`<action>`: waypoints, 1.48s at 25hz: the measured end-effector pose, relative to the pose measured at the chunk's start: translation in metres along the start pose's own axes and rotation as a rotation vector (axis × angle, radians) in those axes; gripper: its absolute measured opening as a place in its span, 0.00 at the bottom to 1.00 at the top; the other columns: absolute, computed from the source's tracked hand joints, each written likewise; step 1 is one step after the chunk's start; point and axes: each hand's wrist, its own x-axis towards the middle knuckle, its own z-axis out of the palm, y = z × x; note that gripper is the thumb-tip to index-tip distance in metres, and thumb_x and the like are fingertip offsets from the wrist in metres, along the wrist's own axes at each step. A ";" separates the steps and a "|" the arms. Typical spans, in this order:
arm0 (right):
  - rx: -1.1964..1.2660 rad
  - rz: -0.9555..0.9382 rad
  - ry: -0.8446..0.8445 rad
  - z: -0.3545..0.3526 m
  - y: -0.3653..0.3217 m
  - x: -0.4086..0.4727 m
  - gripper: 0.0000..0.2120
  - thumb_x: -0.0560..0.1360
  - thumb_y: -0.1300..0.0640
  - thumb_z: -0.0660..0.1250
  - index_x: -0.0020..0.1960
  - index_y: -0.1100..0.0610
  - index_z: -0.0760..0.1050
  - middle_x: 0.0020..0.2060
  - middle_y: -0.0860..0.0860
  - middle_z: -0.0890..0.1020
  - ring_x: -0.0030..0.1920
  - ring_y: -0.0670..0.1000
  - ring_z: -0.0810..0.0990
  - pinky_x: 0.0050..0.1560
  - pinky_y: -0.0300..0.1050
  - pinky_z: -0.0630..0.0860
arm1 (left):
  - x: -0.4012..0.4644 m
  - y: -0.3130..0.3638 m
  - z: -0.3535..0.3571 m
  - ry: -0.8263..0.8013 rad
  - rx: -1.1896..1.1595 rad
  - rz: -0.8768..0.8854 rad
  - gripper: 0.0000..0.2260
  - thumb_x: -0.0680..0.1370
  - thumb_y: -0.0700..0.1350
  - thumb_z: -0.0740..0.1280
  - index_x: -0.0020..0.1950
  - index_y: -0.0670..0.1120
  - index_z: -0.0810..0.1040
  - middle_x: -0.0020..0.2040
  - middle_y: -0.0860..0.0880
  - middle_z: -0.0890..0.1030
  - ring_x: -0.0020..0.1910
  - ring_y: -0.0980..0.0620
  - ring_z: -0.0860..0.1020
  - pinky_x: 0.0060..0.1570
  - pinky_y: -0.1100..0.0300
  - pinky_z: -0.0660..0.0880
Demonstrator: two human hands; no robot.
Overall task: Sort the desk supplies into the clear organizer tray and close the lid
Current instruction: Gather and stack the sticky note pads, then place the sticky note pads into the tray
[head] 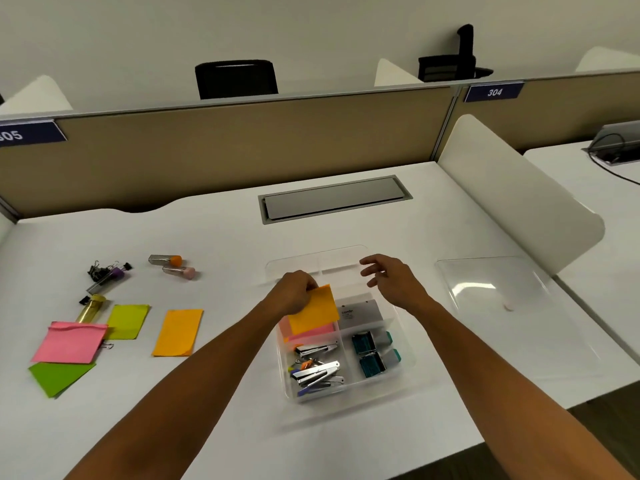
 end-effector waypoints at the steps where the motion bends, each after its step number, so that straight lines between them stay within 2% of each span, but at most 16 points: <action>1: 0.003 0.004 0.004 0.000 0.001 0.000 0.22 0.78 0.69 0.56 0.59 0.46 0.76 0.49 0.44 0.83 0.44 0.45 0.84 0.36 0.34 0.73 | 0.001 0.000 0.002 -0.003 0.020 0.003 0.16 0.77 0.33 0.61 0.62 0.42 0.79 0.60 0.43 0.80 0.57 0.44 0.78 0.54 0.56 0.74; 5: 0.009 0.011 0.009 0.002 0.003 -0.001 0.21 0.78 0.68 0.56 0.61 0.45 0.75 0.49 0.44 0.83 0.44 0.44 0.84 0.34 0.32 0.73 | 0.005 -0.003 0.012 -0.026 0.127 0.011 0.15 0.75 0.31 0.62 0.57 0.41 0.82 0.55 0.42 0.82 0.52 0.45 0.80 0.51 0.55 0.76; 9: 0.020 0.020 0.006 0.007 0.003 0.000 0.21 0.78 0.68 0.57 0.62 0.46 0.74 0.49 0.45 0.83 0.44 0.45 0.83 0.40 0.37 0.77 | 0.006 -0.010 0.022 -0.041 0.243 0.004 0.13 0.75 0.32 0.65 0.57 0.43 0.82 0.54 0.43 0.82 0.50 0.45 0.81 0.49 0.55 0.78; 14: 0.032 0.024 -0.016 0.011 0.001 -0.002 0.20 0.78 0.67 0.57 0.62 0.47 0.74 0.50 0.45 0.83 0.45 0.45 0.83 0.40 0.39 0.79 | -0.002 -0.012 0.033 0.029 0.514 0.128 0.11 0.76 0.35 0.64 0.57 0.43 0.77 0.54 0.43 0.79 0.50 0.44 0.80 0.45 0.55 0.75; 17: 0.024 0.024 -0.035 0.014 0.001 -0.002 0.20 0.78 0.66 0.58 0.63 0.47 0.75 0.51 0.46 0.83 0.44 0.44 0.83 0.37 0.34 0.75 | -0.003 -0.015 0.041 0.031 0.515 0.139 0.12 0.77 0.35 0.65 0.59 0.43 0.76 0.56 0.42 0.78 0.54 0.45 0.79 0.50 0.55 0.75; 19: 0.016 0.027 -0.050 0.017 0.002 -0.003 0.19 0.78 0.65 0.59 0.62 0.47 0.75 0.51 0.46 0.83 0.44 0.43 0.83 0.36 0.30 0.72 | -0.005 -0.017 0.043 0.052 0.454 0.137 0.13 0.77 0.35 0.64 0.61 0.43 0.75 0.57 0.43 0.78 0.54 0.45 0.78 0.49 0.56 0.75; 22: -0.030 0.003 -0.063 0.027 0.001 -0.010 0.17 0.79 0.62 0.61 0.64 0.47 0.74 0.56 0.48 0.82 0.48 0.45 0.81 0.44 0.35 0.74 | -0.012 -0.018 0.043 0.149 0.329 0.133 0.12 0.80 0.43 0.63 0.63 0.46 0.75 0.59 0.46 0.79 0.56 0.47 0.78 0.51 0.56 0.75; 24: -0.147 -0.069 -0.070 0.040 -0.001 -0.015 0.20 0.80 0.59 0.63 0.70 0.49 0.69 0.64 0.51 0.76 0.59 0.49 0.77 0.58 0.42 0.75 | -0.020 -0.022 0.042 0.255 0.246 0.137 0.14 0.80 0.48 0.63 0.65 0.48 0.75 0.61 0.48 0.79 0.59 0.48 0.76 0.56 0.55 0.74; 26: -0.254 -0.144 -0.080 0.055 -0.006 -0.020 0.25 0.80 0.56 0.64 0.75 0.50 0.63 0.71 0.52 0.69 0.70 0.53 0.68 0.69 0.48 0.67 | -0.029 -0.027 0.042 0.343 0.209 0.142 0.15 0.80 0.50 0.63 0.65 0.49 0.75 0.62 0.49 0.78 0.61 0.48 0.75 0.59 0.54 0.73; 29: -0.311 -0.217 -0.088 0.079 -0.019 -0.026 0.30 0.79 0.53 0.65 0.78 0.52 0.58 0.75 0.54 0.64 0.74 0.55 0.61 0.74 0.52 0.62 | -0.047 -0.040 0.039 0.408 0.196 0.090 0.17 0.79 0.52 0.63 0.66 0.48 0.75 0.64 0.49 0.77 0.63 0.48 0.73 0.62 0.54 0.71; 33: -0.384 -0.326 -0.118 0.110 -0.042 -0.027 0.34 0.79 0.50 0.65 0.80 0.53 0.53 0.78 0.55 0.57 0.78 0.56 0.53 0.77 0.53 0.55 | -0.077 -0.065 0.033 0.491 0.192 -0.056 0.19 0.79 0.55 0.63 0.68 0.49 0.73 0.69 0.49 0.73 0.69 0.48 0.69 0.66 0.52 0.67; 37: -0.416 -0.391 -0.163 0.143 -0.073 -0.020 0.35 0.80 0.48 0.63 0.80 0.51 0.49 0.79 0.52 0.53 0.79 0.55 0.48 0.77 0.54 0.51 | -0.107 -0.100 0.024 0.547 0.184 -0.194 0.19 0.79 0.55 0.63 0.68 0.50 0.73 0.69 0.50 0.72 0.69 0.49 0.67 0.66 0.53 0.66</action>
